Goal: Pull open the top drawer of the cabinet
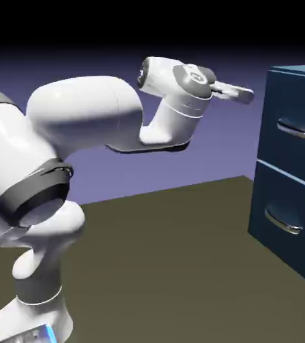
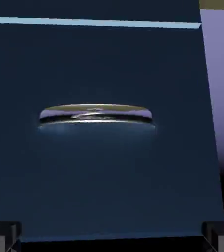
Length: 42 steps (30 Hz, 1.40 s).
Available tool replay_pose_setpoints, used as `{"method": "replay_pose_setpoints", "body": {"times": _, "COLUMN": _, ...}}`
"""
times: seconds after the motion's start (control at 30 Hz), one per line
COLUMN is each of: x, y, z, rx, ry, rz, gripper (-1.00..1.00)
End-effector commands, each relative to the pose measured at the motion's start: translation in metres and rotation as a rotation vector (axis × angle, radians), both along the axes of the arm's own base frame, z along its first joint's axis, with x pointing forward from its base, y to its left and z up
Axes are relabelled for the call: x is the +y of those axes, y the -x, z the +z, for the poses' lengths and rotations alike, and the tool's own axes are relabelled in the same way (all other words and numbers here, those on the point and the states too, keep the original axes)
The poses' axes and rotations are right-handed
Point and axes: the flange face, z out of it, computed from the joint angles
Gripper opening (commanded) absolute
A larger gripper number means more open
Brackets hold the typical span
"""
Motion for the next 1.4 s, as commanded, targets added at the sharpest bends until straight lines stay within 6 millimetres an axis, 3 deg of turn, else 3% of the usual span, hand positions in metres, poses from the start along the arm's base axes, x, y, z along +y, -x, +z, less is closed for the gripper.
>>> {"method": "replay_pose_setpoints", "body": {"times": 0.0, "x": -0.002, "y": -0.006, "z": -0.004, "rx": -0.014, "ry": 0.065, "rz": 0.008, "gripper": 0.00}}
{"method": "replay_pose_setpoints", "body": {"times": 0.3, "x": -0.007, "y": -0.068, "z": -0.053, "rx": -0.122, "ry": 0.671, "rz": 0.058, "gripper": 0.00}}
{"method": "replay_pose_setpoints", "body": {"times": 0.63, "x": 0.012, "y": -0.136, "z": -0.133, "rx": -0.215, "ry": 1.377, "rz": 0.093, "gripper": 0.00}}
{"method": "replay_pose_setpoints", "body": {"times": 0.67, "x": 0.012, "y": -0.136, "z": -0.133, "rx": -0.215, "ry": 1.377, "rz": 0.093, "gripper": 0.00}}
{"method": "replay_pose_setpoints", "body": {"times": 0.87, "x": 0.012, "y": -0.186, "z": -0.133, "rx": -0.215, "ry": 1.377, "rz": 0.093, "gripper": 0.00}}
{"method": "replay_pose_setpoints", "body": {"times": 0.9, "x": 0.012, "y": -0.186, "z": -0.133, "rx": -0.215, "ry": 1.377, "rz": 0.093, "gripper": -1.00}}
{"method": "replay_pose_setpoints", "body": {"times": 0.93, "x": 0.012, "y": -0.186, "z": -0.133, "rx": -0.215, "ry": 1.377, "rz": 0.093, "gripper": -1.00}}
{"method": "replay_pose_setpoints", "body": {"times": 1.03, "x": 0.012, "y": -0.161, "z": -0.133, "rx": -0.215, "ry": 1.377, "rz": 0.093, "gripper": -1.00}}
{"method": "replay_pose_setpoints", "body": {"times": 1.37, "x": 0.012, "y": -0.064, "z": -0.133, "rx": -0.215, "ry": 1.377, "rz": 0.093, "gripper": -1.00}}
